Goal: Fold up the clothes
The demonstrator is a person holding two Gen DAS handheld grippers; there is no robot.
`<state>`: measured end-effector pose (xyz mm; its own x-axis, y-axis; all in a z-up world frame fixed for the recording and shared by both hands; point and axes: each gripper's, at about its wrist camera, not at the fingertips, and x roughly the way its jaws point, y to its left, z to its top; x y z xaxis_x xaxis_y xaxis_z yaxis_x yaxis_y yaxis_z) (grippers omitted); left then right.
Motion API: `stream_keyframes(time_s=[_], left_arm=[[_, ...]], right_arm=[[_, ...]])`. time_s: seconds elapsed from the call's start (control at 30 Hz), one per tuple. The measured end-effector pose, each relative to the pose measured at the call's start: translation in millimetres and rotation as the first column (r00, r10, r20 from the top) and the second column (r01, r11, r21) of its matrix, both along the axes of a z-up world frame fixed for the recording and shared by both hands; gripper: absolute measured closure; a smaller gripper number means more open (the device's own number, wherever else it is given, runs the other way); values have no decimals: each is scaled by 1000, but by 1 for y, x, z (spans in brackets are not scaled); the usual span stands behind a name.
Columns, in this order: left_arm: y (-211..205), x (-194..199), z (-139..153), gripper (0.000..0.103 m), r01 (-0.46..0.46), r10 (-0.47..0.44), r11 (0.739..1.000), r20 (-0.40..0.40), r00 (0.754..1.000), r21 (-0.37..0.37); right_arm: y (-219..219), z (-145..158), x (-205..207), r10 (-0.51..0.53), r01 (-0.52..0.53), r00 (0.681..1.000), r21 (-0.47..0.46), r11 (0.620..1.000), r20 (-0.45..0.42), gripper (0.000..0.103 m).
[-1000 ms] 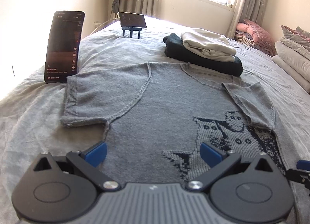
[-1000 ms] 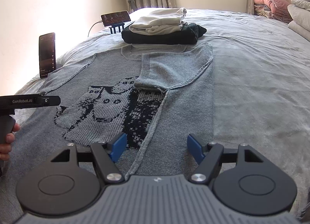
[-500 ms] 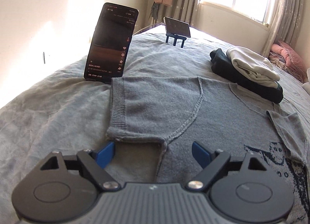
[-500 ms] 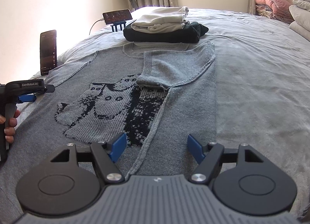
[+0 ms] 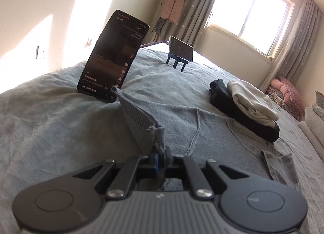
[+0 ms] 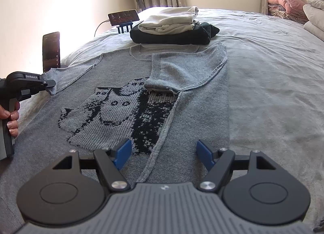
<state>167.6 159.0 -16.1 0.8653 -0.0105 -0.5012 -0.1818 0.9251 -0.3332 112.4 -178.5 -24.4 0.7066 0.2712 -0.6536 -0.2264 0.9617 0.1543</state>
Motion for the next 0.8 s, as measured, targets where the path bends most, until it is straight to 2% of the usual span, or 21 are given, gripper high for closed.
stream_keyframes(time_s=[0.1,0.17,0.3,0.4,0.53,0.67,0.8], left_arm=[[-18,1,3,99,117,-117,993,29,993,11],[-32,1,2,99,208,-209,978,28,978,15],[-59,5,-8,99,334,-332,941,-44,942,48],[-73,7,-17,99,367,-360,926,-86,929,84],[-75,5,-17,98,377,-371,921,-71,926,98],[-77,3,-15,97,406,-403,909,-51,914,93],[-88,12,-17,96,436,-429,893,-75,900,116]], right_arm=[[0,0,0,1,-1,1000,-1,1000,2,29],[0,0,0,1,-1,1000,1,1000,2,29],[0,0,0,2,-2,1000,1,1000,3,29],[0,1,0,3,-3,1000,2,1000,6,29],[2,3,1,8,-8,1000,10,1000,6,29],[5,15,12,62,-62,998,80,995,3,29],[15,27,34,125,-125,992,144,982,14,30]])
